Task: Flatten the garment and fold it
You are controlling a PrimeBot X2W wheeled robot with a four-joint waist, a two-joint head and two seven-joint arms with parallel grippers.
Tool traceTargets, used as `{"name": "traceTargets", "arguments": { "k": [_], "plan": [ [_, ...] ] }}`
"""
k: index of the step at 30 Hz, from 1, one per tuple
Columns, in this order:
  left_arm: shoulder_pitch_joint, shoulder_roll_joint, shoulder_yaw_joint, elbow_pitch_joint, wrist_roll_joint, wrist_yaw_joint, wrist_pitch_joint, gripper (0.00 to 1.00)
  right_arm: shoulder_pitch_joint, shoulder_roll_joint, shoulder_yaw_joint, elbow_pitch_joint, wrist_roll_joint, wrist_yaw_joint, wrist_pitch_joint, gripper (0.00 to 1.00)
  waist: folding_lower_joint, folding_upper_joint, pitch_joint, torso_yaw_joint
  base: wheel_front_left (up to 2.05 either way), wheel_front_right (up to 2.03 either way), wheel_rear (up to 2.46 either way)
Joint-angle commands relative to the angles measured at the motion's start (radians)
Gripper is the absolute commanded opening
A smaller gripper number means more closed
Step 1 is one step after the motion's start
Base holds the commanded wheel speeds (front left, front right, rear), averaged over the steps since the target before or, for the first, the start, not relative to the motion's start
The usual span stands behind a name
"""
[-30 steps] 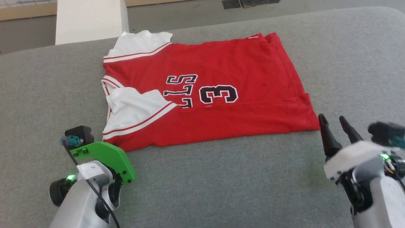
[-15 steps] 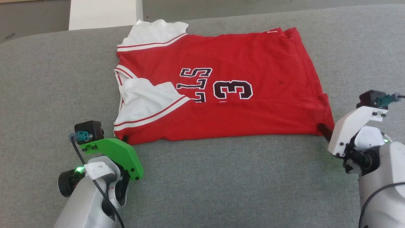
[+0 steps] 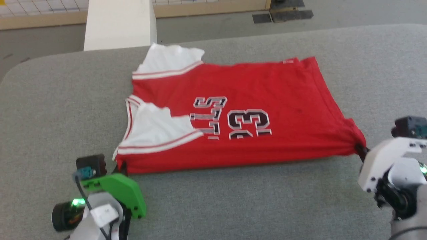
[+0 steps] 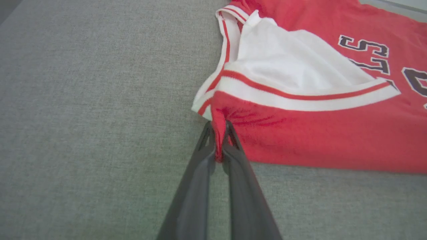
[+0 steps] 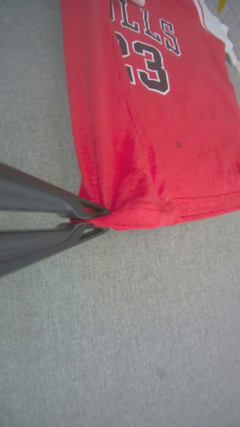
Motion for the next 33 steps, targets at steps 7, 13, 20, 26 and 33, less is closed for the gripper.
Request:
{"name": "traceTargets", "arguments": {
  "k": [7, 13, 20, 26, 33],
  "plan": [
    [0.185, 0.045, -0.023, -0.137, 0.008, 0.067, 0.110, 0.00, 0.169, -0.004, -0.045, -0.113, 0.016, -0.002, 0.075, 0.00, 0.0000, 0.0000, -0.041, 0.005, 0.00, 0.00, 0.00],
    [0.253, 0.033, -0.049, -0.151, -0.019, 0.066, 0.142, 0.00, 0.214, -0.002, -0.053, -0.037, 0.027, -0.002, 0.041, 0.00, 0.0000, 0.0000, -0.022, 0.014, 0.00, 0.00, 0.00],
    [0.229, -0.011, -0.067, -0.065, -0.070, 0.003, 0.109, 1.00, 0.189, -0.001, -0.025, 0.113, 0.062, -0.002, -0.091, 0.50, 0.0000, 0.0000, -0.015, 0.022, 0.00, 0.00, 0.00],
    [0.218, -0.011, -0.046, -0.117, -0.076, -0.026, 0.038, 1.00, 0.223, -0.008, -0.001, 0.061, 0.108, -0.002, -0.236, 1.00, 0.0000, 0.0000, -0.032, 0.022, 0.00, 0.00, 0.00],
    [0.110, 0.048, -0.028, -0.178, 0.027, -0.085, -0.144, 1.00, 0.250, -0.030, 0.062, -0.059, 0.151, -0.002, -0.537, 1.00, 0.0000, 0.0000, -0.013, 0.002, 0.00, 0.00, 0.00]
  ]
}}
